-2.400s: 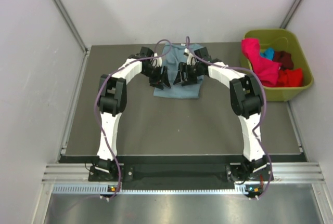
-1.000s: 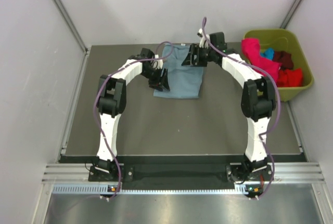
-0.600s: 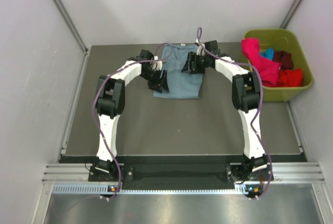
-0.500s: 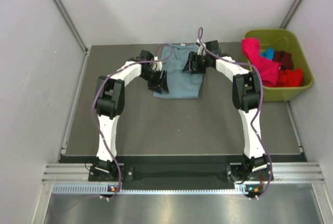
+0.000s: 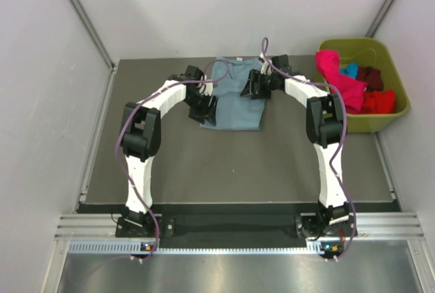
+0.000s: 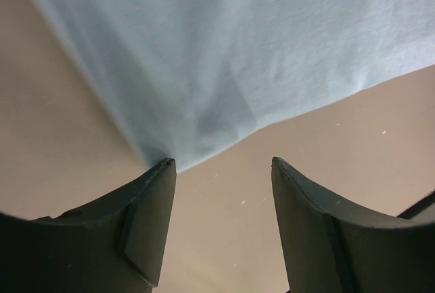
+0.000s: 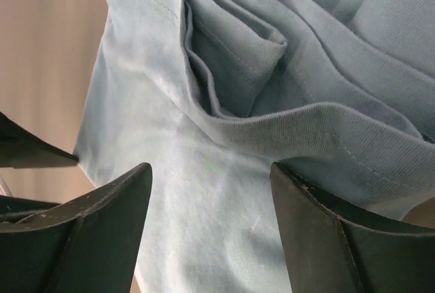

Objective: Fold and stack the t-shirts
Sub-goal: Fold the tshirt

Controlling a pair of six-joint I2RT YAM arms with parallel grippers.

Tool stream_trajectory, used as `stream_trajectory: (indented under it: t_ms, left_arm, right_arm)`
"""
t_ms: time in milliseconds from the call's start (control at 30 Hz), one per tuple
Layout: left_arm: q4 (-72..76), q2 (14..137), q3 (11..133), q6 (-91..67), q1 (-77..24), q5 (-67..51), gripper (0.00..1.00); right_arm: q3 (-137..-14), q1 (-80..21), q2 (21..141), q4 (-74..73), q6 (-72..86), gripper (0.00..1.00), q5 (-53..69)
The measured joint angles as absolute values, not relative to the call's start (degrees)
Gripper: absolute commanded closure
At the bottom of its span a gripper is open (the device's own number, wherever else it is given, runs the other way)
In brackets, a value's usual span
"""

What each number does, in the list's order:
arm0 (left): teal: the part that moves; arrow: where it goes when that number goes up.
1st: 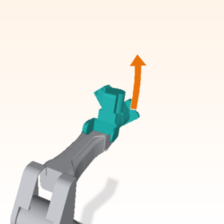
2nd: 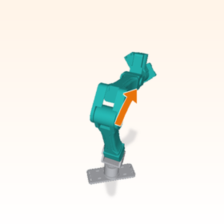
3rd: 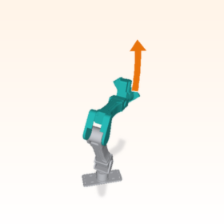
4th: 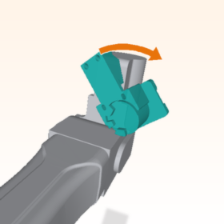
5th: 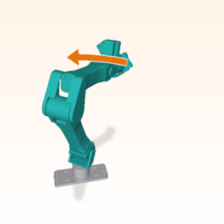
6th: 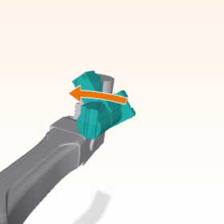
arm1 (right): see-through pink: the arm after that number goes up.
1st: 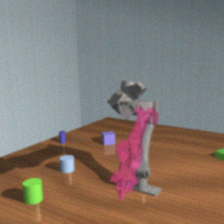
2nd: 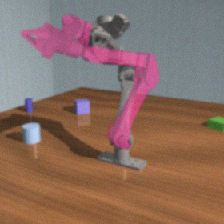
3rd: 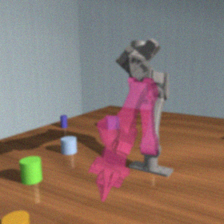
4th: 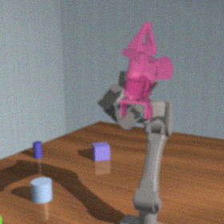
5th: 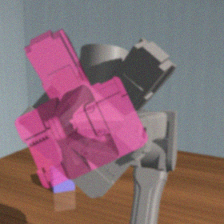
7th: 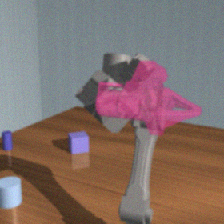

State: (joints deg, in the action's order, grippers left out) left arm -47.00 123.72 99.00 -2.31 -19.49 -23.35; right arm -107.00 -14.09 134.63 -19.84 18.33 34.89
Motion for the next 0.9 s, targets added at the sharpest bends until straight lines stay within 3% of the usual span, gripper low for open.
stream_trajectory:
  t_ms: [333,533,600,667,900]
  left_arm:
    - [-48.7,123.5,99.0,-1.5,-15.9,-20.1,0.4]
    - [-49.7,127.5,101.1,-1.5,-15.8,-23.4,0.66]
    - [-49.7,128.2,101.6,-1.5,-15.9,-24.4,0.86]
    - [-49.7,128.5,101.6,-1.3,-16.0,-25.4,0.97]
    - [-48.6,127.7,99.0,0.1,-15.8,-28.7,1.0]
  right_arm:
    - [-105.7,-14.1,131.6,-20.7,18.6,0.28,34.8]
    - [-104.8,-14.1,130.2,-20.9,18.0,0.28,34.7]
    - [-103.8,-14.1,129.4,-20.9,17.7,0.28,34.6]
    - [-101.8,-14.0,128.0,-21.0,17.5,0.28,34.4]
    - [-90.7,-12.0,118.9,-22.5,17.7,0.29,34.3]
